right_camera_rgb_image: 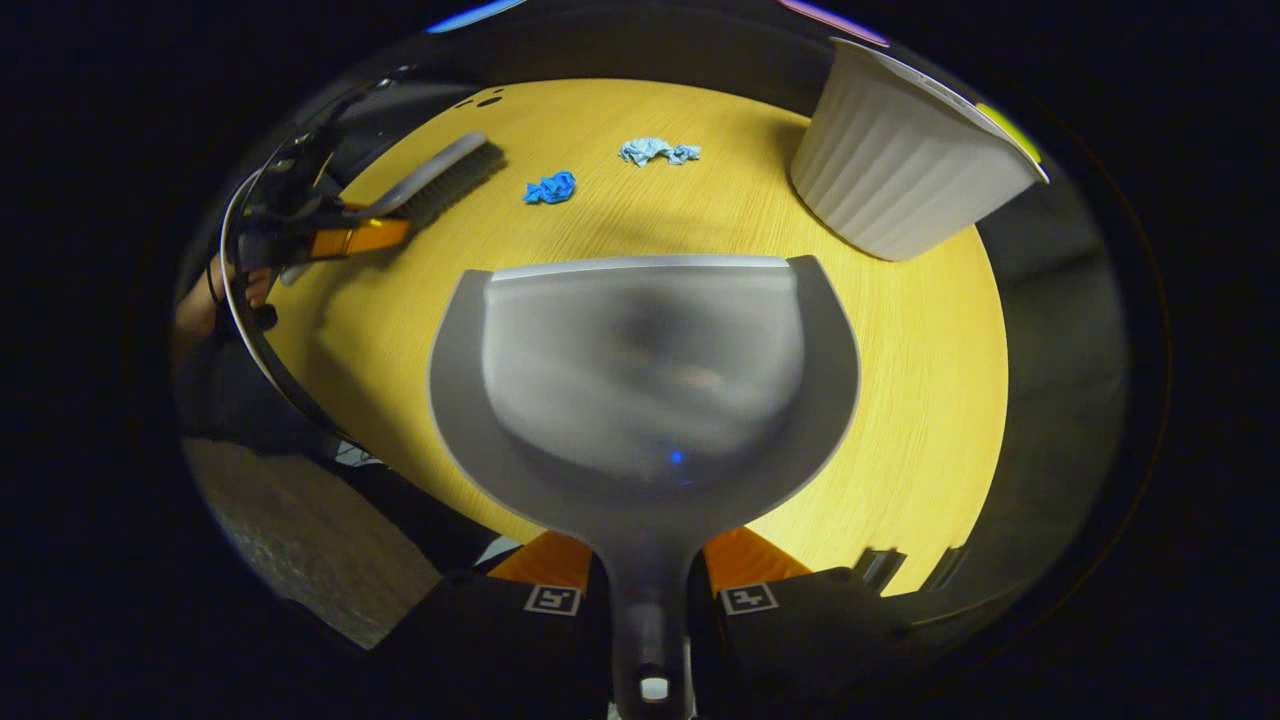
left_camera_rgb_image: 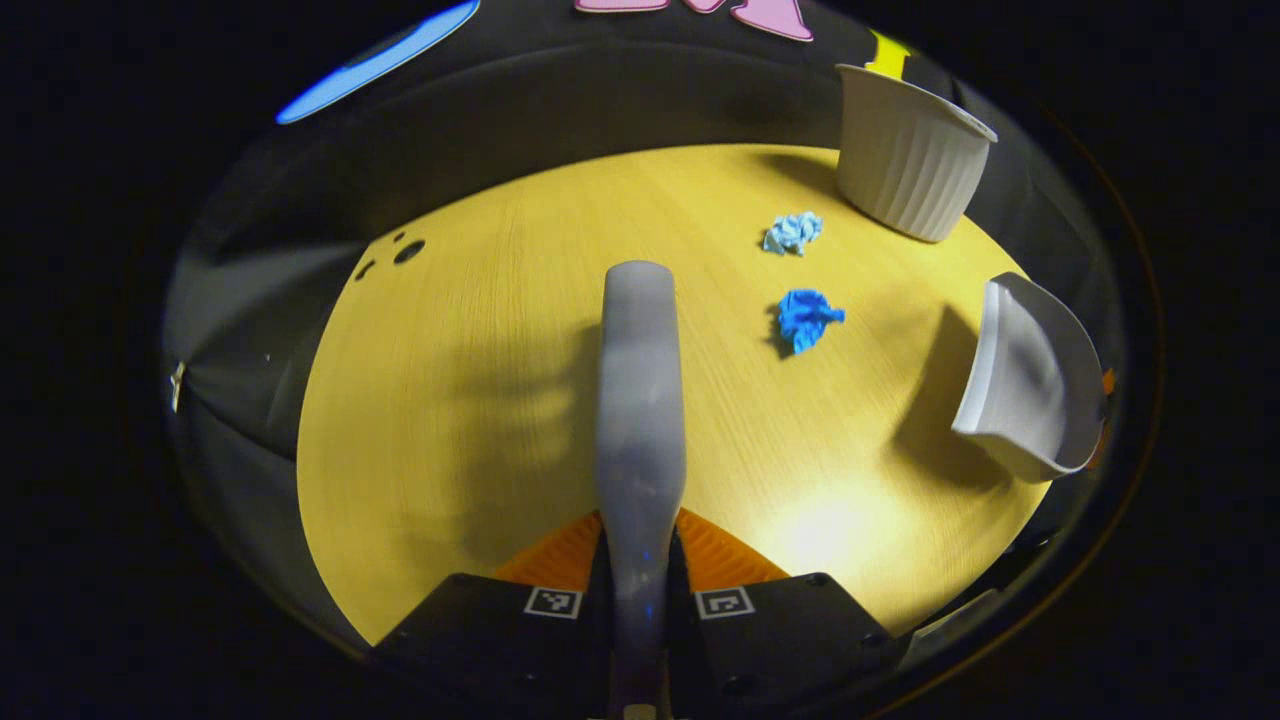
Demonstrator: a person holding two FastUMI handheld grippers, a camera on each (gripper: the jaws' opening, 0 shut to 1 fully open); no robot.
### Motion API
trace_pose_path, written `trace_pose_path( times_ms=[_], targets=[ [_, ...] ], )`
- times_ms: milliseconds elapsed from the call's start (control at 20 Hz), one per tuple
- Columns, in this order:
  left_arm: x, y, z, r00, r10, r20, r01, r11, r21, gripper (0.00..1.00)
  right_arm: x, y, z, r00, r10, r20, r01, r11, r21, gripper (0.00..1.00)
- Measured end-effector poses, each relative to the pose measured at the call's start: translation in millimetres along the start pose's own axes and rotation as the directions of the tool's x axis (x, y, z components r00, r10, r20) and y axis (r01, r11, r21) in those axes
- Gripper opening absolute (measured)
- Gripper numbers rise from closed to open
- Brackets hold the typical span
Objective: Pick up the small broom and dustpan from the desktop, sweep the trash into the dustpan with the broom, and then empty the trash into the garbage bin.
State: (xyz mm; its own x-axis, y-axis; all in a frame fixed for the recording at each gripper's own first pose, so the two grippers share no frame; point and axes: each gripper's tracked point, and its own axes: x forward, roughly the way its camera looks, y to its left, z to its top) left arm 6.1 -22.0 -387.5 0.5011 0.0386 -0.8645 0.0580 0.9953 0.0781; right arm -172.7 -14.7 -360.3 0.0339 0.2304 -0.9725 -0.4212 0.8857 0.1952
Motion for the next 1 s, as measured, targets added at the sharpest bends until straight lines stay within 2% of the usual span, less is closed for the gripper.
trace_pose_path(
  times_ms=[300, 450, 650, 850, 1000],
  targets=[
    [19.5, 3.2, 81.9, 0.994, -0.039, 0.099, 0.035, 0.999, 0.041, 0.28, 9.5, -7.9, 4.8, 0.999, -0.005, -0.052, 0.004, 1.0, -0.022, 0.35],
    [36.6, -5.2, 107.4, 0.991, -0.062, 0.117, 0.05, 0.993, 0.105, 0.29, 15.7, -12.5, 8.1, 0.998, -0.012, -0.068, 0.011, 1.0, -0.023, 0.35],
    [64.7, -22.6, 124.5, 0.992, -0.088, 0.088, 0.07, 0.979, 0.191, 0.25, 21.1, -13.9, 12.5, 0.996, -0.009, -0.086, 0.006, 0.999, -0.04, 0.35],
    [89.5, -38.4, 132.1, 0.994, -0.097, 0.045, 0.083, 0.967, 0.241, 0.27, 28.6, -13.2, 15.4, 0.995, -0.01, -0.095, 0.004, 0.998, -0.063, 0.35],
    [98.7, -55.8, 137.1, 0.991, -0.131, 0.028, 0.119, 0.954, 0.275, 0.27, 34.0, -14.2, 19.8, 0.996, -0.009, -0.093, 0.002, 0.997, -0.073, 0.35]
  ],
)
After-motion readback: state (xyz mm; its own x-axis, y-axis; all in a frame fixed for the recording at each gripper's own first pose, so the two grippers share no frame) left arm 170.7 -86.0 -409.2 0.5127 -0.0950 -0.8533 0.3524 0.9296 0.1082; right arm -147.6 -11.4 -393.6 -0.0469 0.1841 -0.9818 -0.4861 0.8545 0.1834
